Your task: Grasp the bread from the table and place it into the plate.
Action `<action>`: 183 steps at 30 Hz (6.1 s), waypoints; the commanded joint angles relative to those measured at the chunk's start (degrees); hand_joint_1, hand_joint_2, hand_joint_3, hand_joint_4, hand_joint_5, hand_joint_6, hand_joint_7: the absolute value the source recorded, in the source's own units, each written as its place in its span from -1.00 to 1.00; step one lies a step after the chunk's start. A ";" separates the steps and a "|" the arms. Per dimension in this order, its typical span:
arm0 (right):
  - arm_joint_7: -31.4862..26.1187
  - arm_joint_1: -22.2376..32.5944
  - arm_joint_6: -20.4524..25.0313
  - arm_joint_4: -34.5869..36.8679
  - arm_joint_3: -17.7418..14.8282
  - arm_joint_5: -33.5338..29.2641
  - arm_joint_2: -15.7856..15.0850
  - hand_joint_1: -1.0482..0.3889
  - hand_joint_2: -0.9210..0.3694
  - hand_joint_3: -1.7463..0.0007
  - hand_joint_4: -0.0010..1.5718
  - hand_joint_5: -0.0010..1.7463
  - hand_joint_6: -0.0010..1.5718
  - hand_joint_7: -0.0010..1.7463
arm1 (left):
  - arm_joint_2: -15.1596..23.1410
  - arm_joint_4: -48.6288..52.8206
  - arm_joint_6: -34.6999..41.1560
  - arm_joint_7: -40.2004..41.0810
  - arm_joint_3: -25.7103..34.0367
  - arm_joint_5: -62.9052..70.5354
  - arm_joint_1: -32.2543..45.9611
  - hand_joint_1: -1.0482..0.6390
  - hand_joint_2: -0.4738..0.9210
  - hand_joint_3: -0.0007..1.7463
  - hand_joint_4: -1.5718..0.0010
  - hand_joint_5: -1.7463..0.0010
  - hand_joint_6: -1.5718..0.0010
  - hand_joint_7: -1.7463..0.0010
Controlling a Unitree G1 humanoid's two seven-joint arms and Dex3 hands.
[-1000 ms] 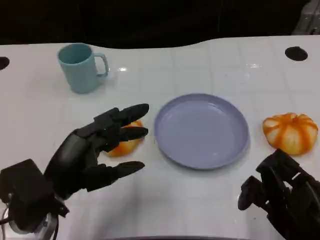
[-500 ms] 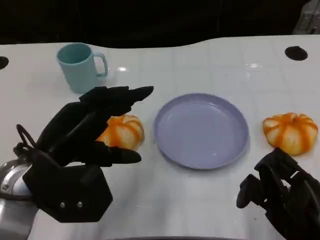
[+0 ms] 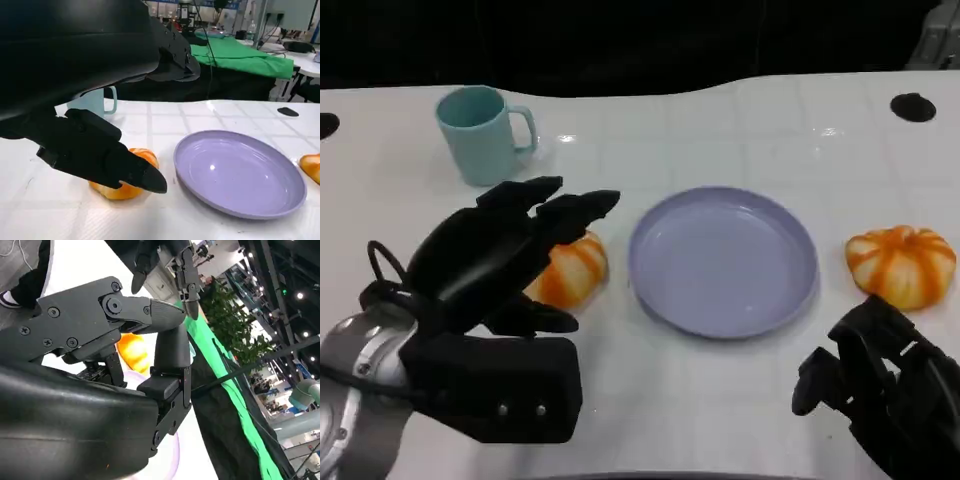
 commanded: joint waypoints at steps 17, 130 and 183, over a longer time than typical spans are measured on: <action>0.33 0.21 -0.60 -0.27 -0.28 0.04 -0.49 -0.28 -0.73 0.29 -0.14 1.00 -0.35 0.82 | 0.39 5.77 6.42 4.64 -6.34 9.61 -5.13 0.01 0.70 -0.99 1.00 0.81 0.79 1.00; 0.52 2.31 0.11 -1.53 -0.66 0.43 -0.86 -0.28 -0.75 0.40 -0.15 1.00 -0.32 0.78 | -14.87 79.72 -11.83 45.39 -13.30 -2.93 -42.23 0.06 0.62 -0.13 -0.12 -1.00 0.16 -1.00; -0.92 3.89 -0.11 -3.17 1.66 0.57 1.00 -0.22 -0.77 0.43 -0.18 1.00 -0.27 0.69 | -27.93 82.44 -3.20 27.48 -26.72 6.39 -50.72 -0.11 1.00 -0.91 0.27 0.72 0.27 0.98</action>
